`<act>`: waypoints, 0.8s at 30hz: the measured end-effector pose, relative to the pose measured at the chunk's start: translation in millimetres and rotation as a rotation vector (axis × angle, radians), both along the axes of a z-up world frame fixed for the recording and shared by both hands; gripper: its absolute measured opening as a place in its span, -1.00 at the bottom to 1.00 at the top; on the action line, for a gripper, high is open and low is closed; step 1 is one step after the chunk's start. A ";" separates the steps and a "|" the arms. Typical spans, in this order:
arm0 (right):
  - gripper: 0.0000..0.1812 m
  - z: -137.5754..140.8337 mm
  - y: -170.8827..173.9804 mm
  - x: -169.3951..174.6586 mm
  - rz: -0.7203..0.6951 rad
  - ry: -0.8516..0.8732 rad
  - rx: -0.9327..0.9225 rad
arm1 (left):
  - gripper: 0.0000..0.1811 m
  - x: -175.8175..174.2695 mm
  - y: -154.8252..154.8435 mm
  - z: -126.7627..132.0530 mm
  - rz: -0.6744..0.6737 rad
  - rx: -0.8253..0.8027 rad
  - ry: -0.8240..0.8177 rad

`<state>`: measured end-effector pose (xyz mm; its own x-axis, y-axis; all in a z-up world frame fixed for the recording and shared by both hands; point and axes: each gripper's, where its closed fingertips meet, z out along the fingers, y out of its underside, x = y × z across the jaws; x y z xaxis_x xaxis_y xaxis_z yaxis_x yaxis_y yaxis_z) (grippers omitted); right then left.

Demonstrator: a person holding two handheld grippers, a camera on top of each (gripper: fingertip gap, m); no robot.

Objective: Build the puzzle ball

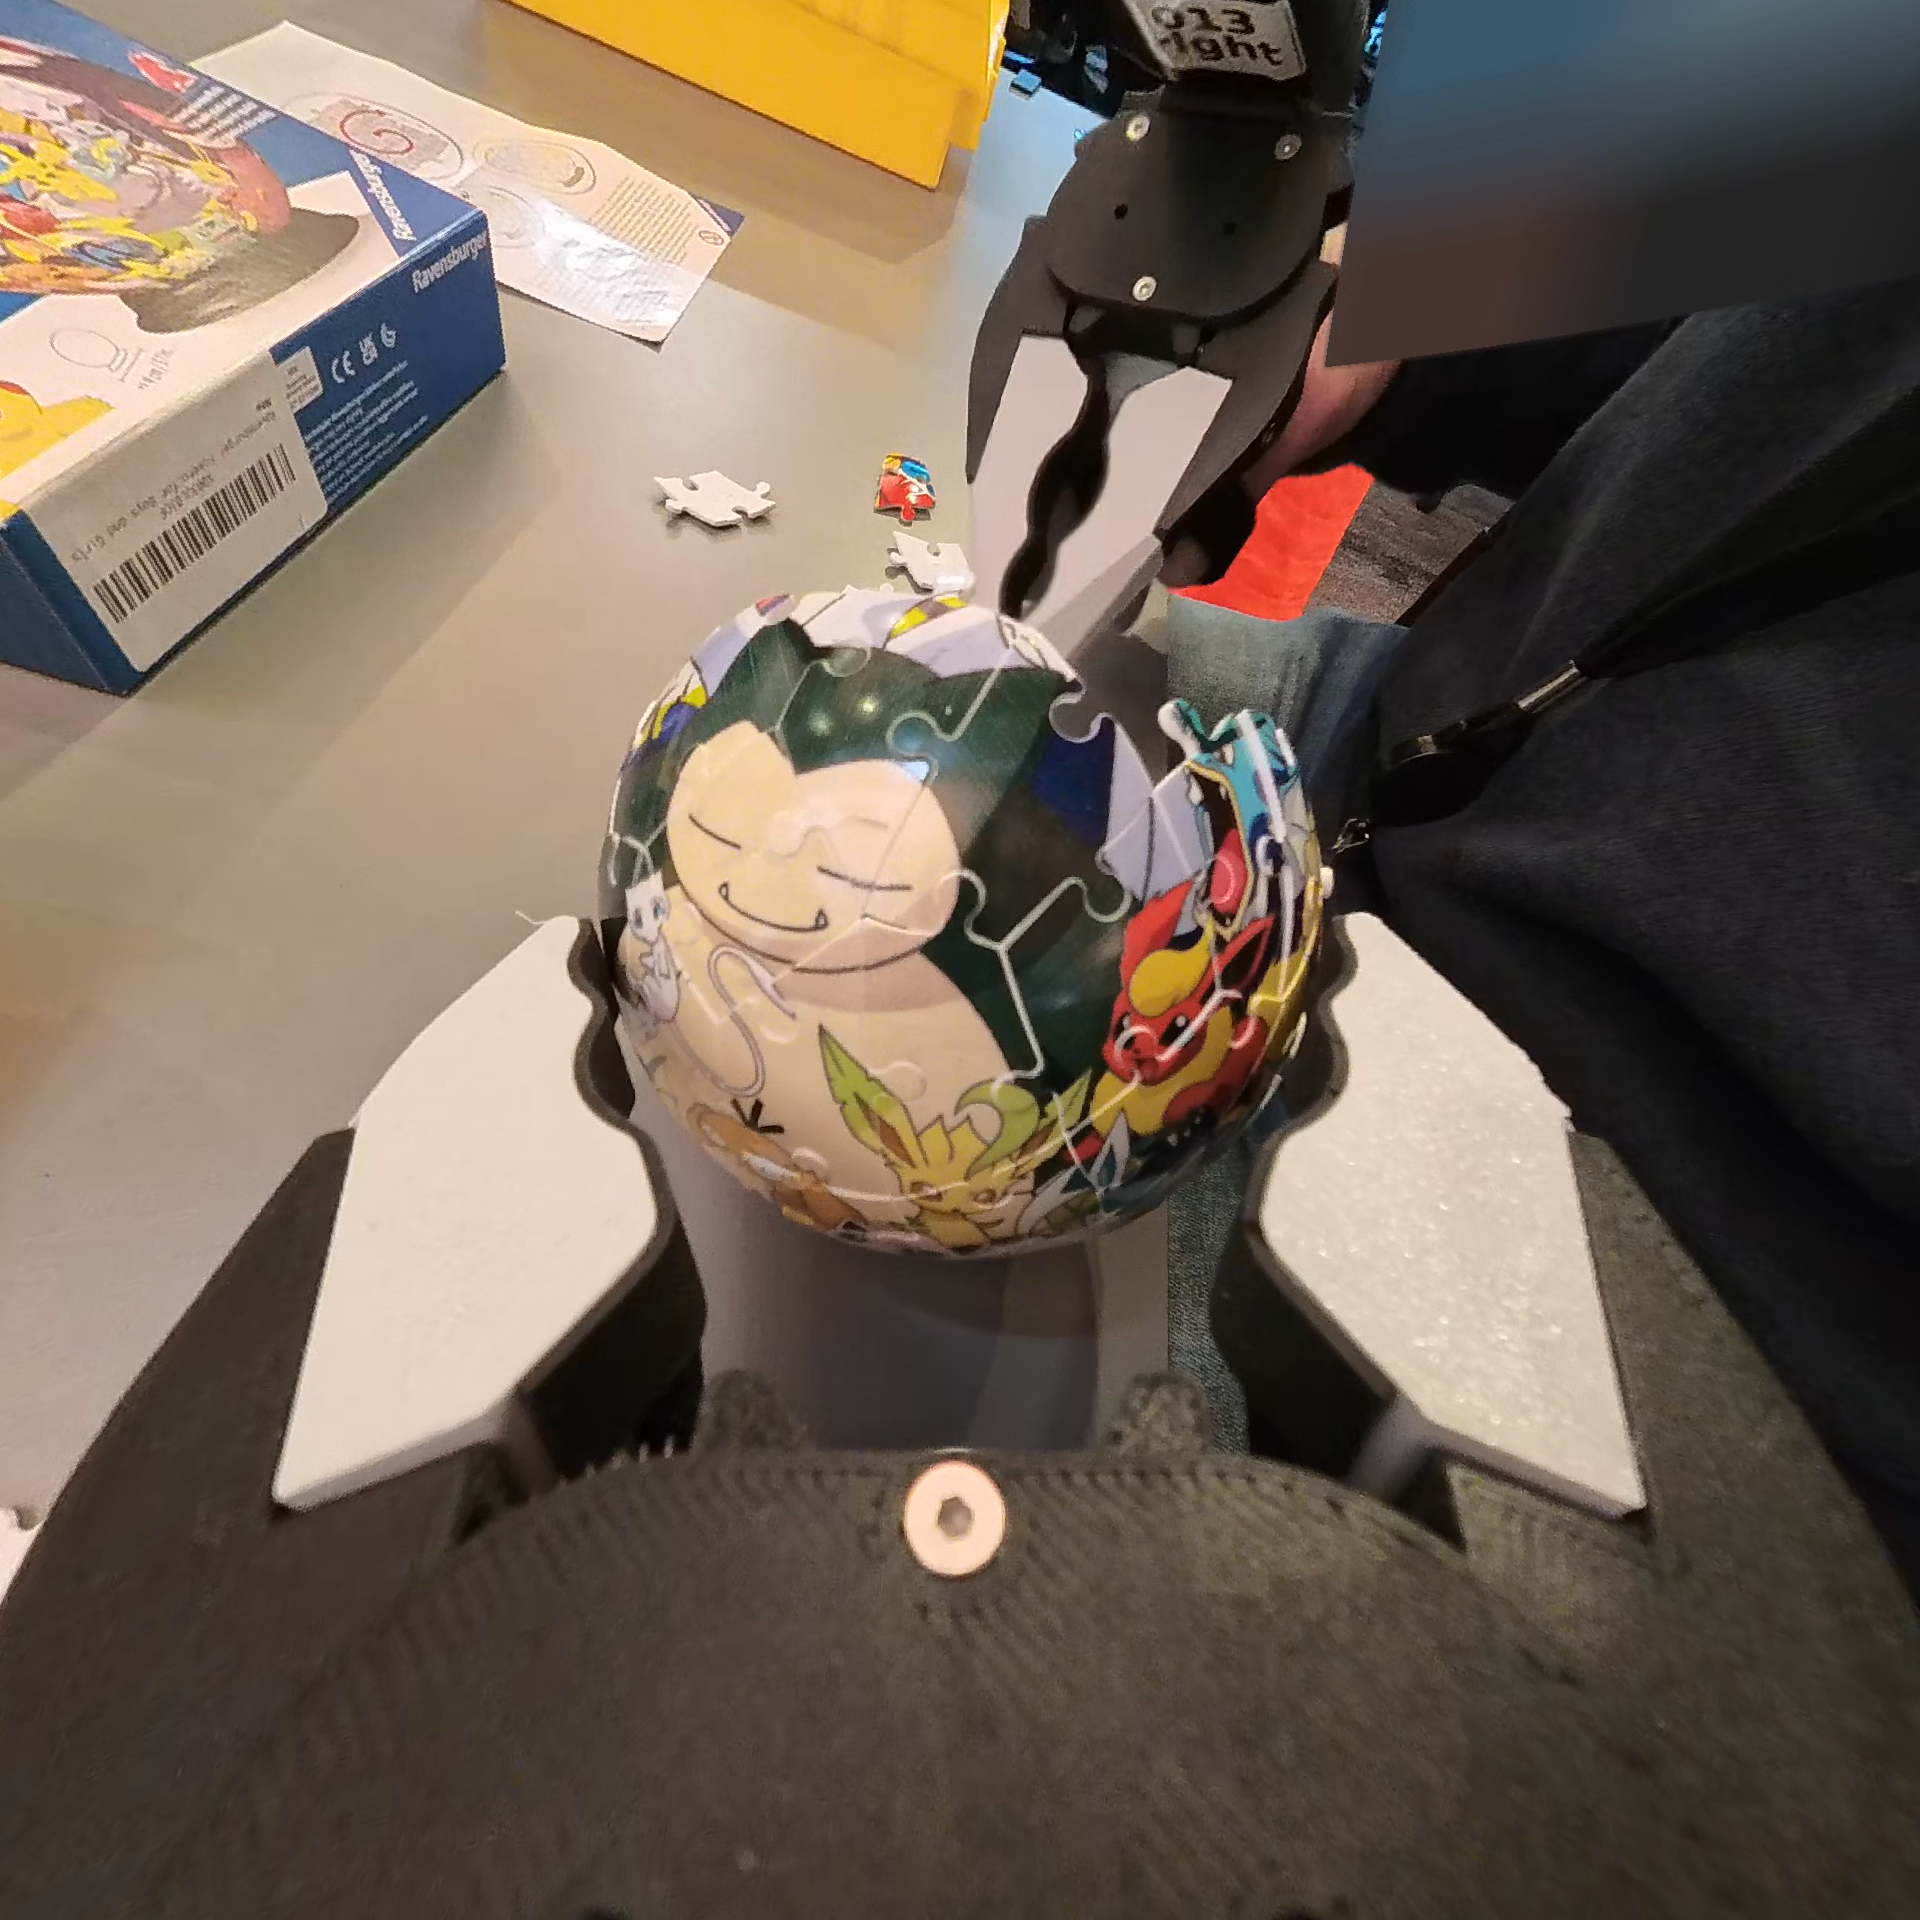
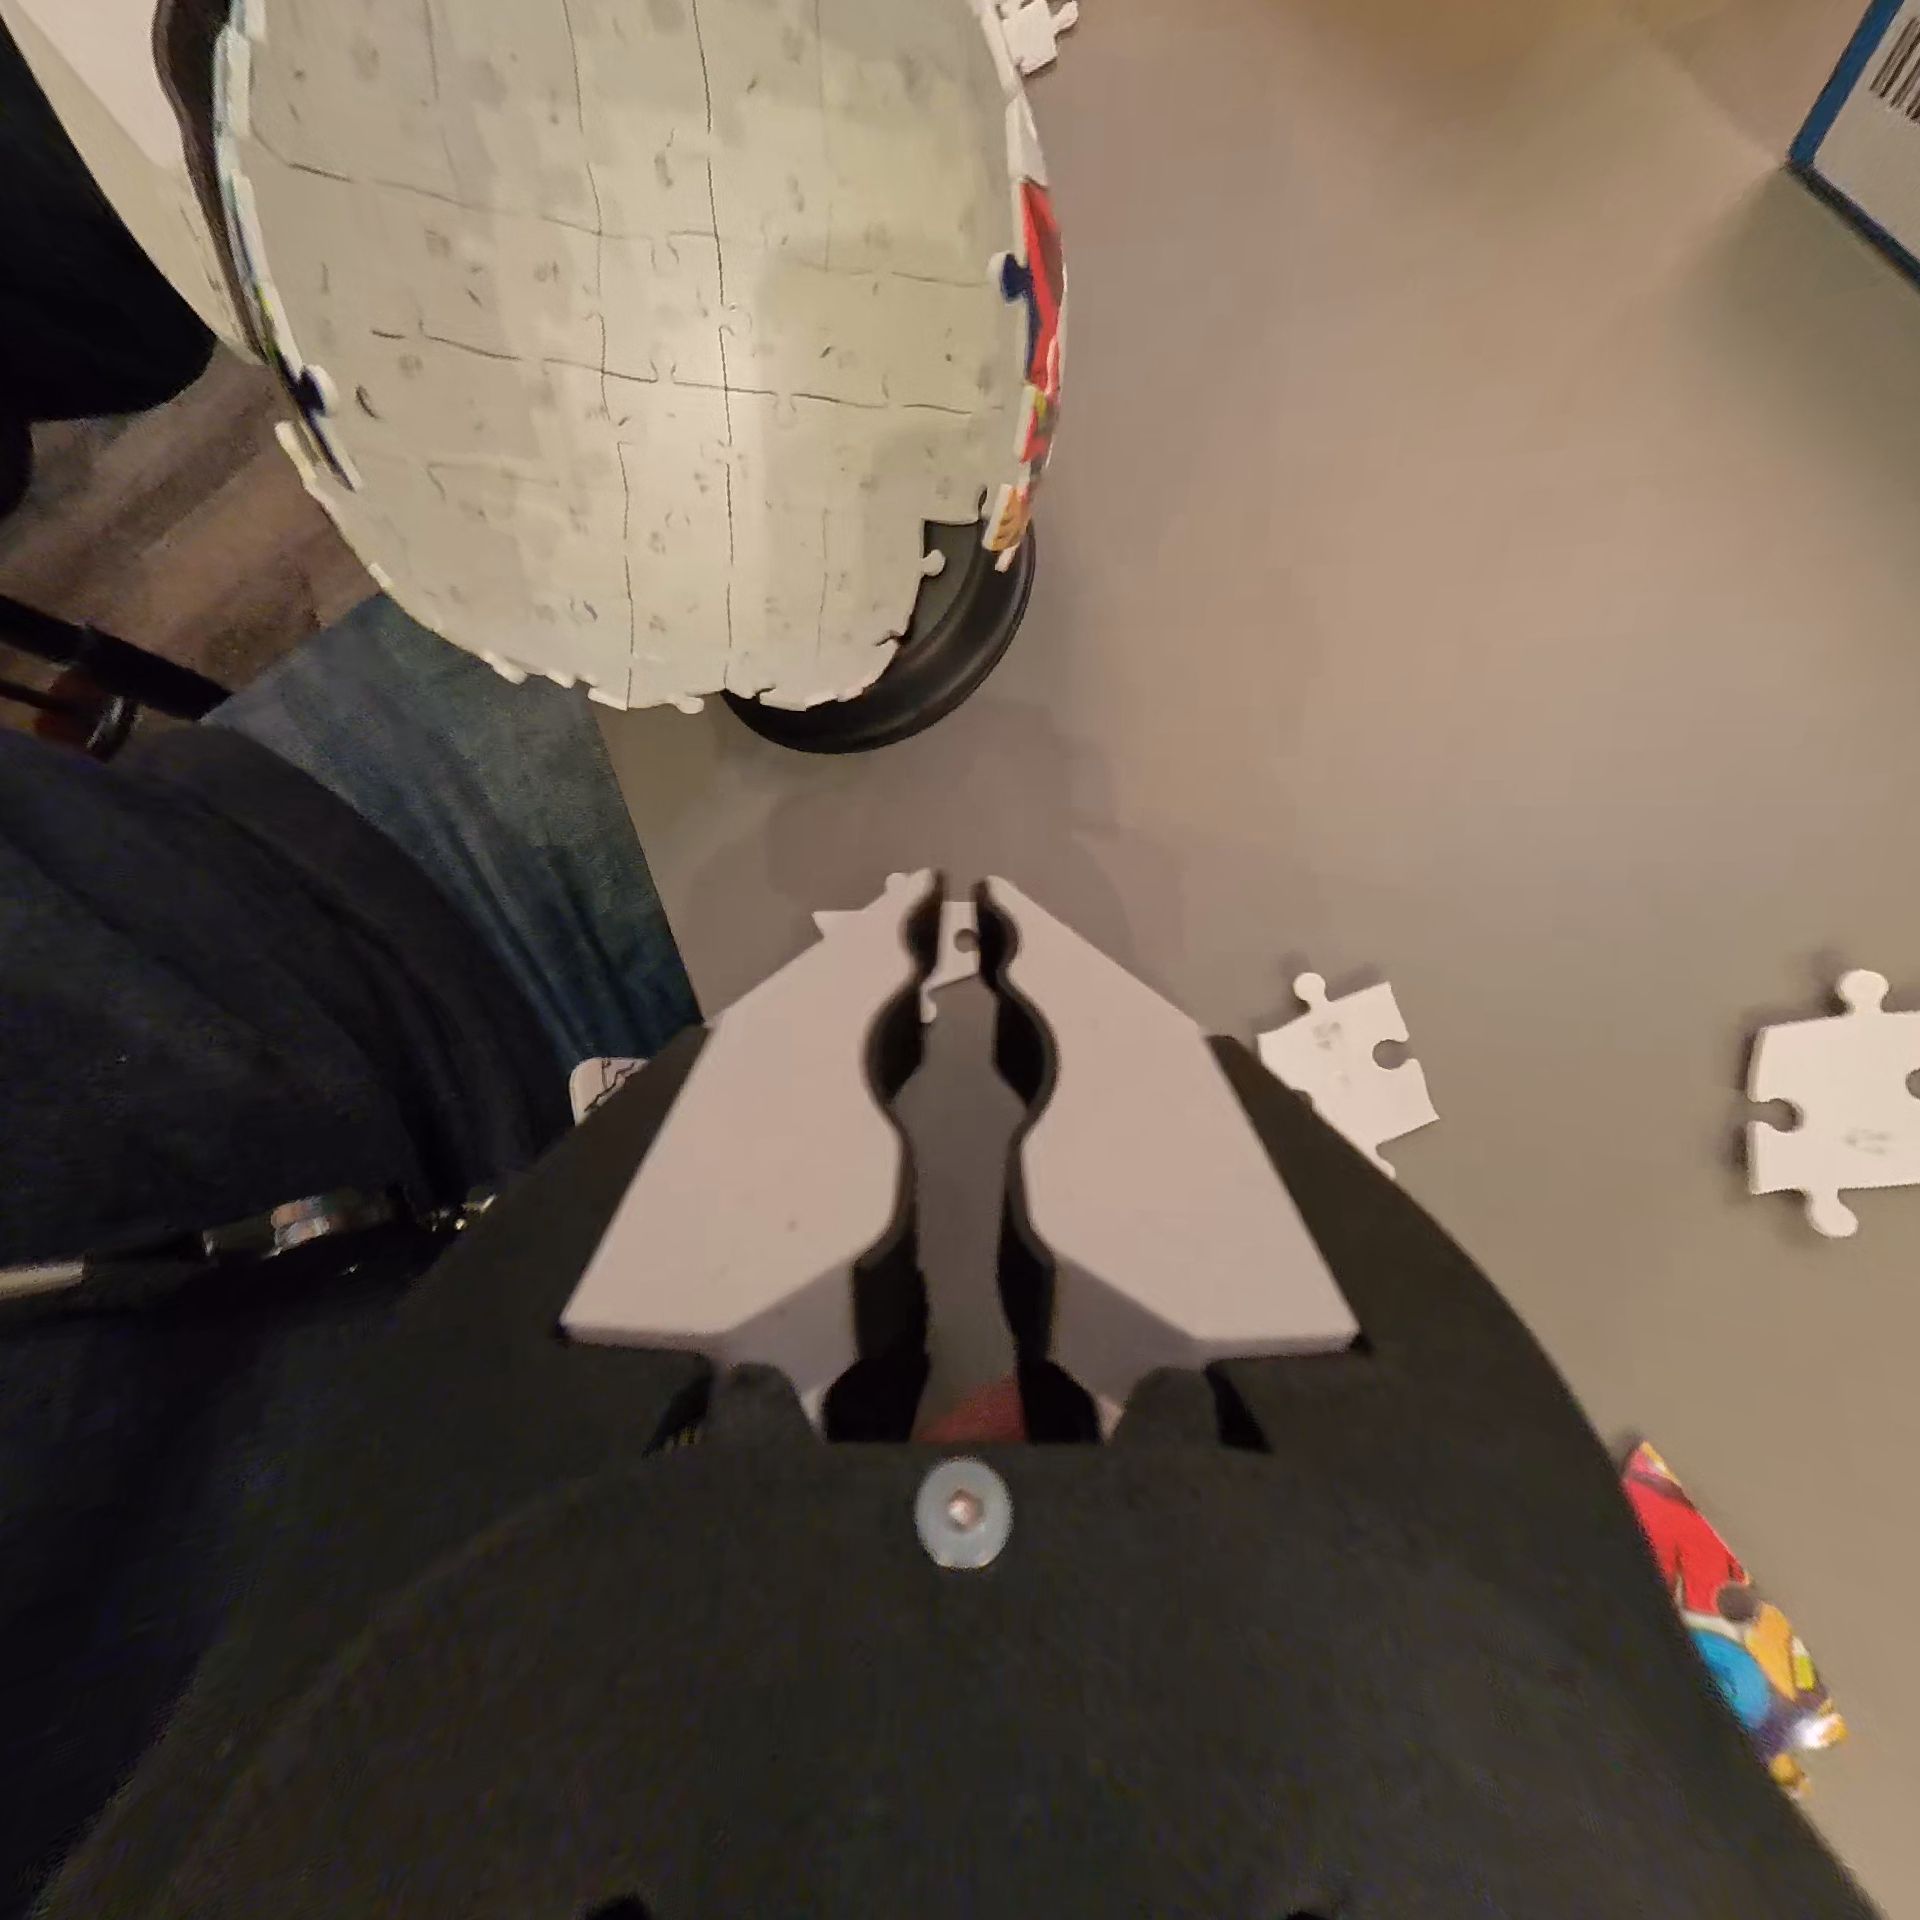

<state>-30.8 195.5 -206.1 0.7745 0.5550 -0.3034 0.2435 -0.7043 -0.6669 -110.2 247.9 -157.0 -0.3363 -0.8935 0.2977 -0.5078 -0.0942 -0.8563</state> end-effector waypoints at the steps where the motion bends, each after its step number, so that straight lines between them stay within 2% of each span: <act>1: -0.79 -0.5 -3.8 -2.4 0.030 0.003 -0.014 | 0.36 0.1 0.0 0.0 0.000 0.000 -0.001; 4: -0.56 -14.2 -13.5 -5.6 0.128 -0.095 -0.035 | 0.36 0.2 0.1 0.0 -0.002 -0.001 -0.001; 6: -0.55 -22.0 -15.9 -8.0 0.163 -0.162 -0.018 | 0.36 0.4 -0.3 0.0 -0.003 0.000 -0.002; 11: -0.89 -27.2 -10.4 -8.1 0.121 -0.209 0.020 | 0.36 0.1 -0.6 0.1 -0.003 0.000 -0.001; 14: -0.93 -27.3 -10.1 -8.9 0.094 -0.207 0.035 | 0.36 0.1 -0.8 0.1 -0.004 0.000 -0.002; 15: -1.00 -27.4 -9.7 -8.1 0.087 -0.210 0.040 | 0.36 0.3 -0.7 0.1 -0.004 0.000 -0.002; 21: -1.00 -24.9 -11.3 -1.9 0.069 -0.212 0.034 | 0.36 0.2 -1.2 0.2 -0.005 0.003 -0.001; 22: -0.93 -19.8 -13.6 -3.7 0.087 -0.173 0.043 | 0.36 0.0 -1.3 0.1 -0.005 0.004 -0.001; 23: -0.77 -16.6 -15.5 -2.6 0.101 -0.149 0.038 | 0.36 -0.1 -1.3 0.0 -0.005 0.002 -0.001; 24: -0.71 -16.8 -17.6 1.6 0.130 -0.165 0.030 | 0.36 0.1 -1.2 0.1 -0.005 0.001 -0.001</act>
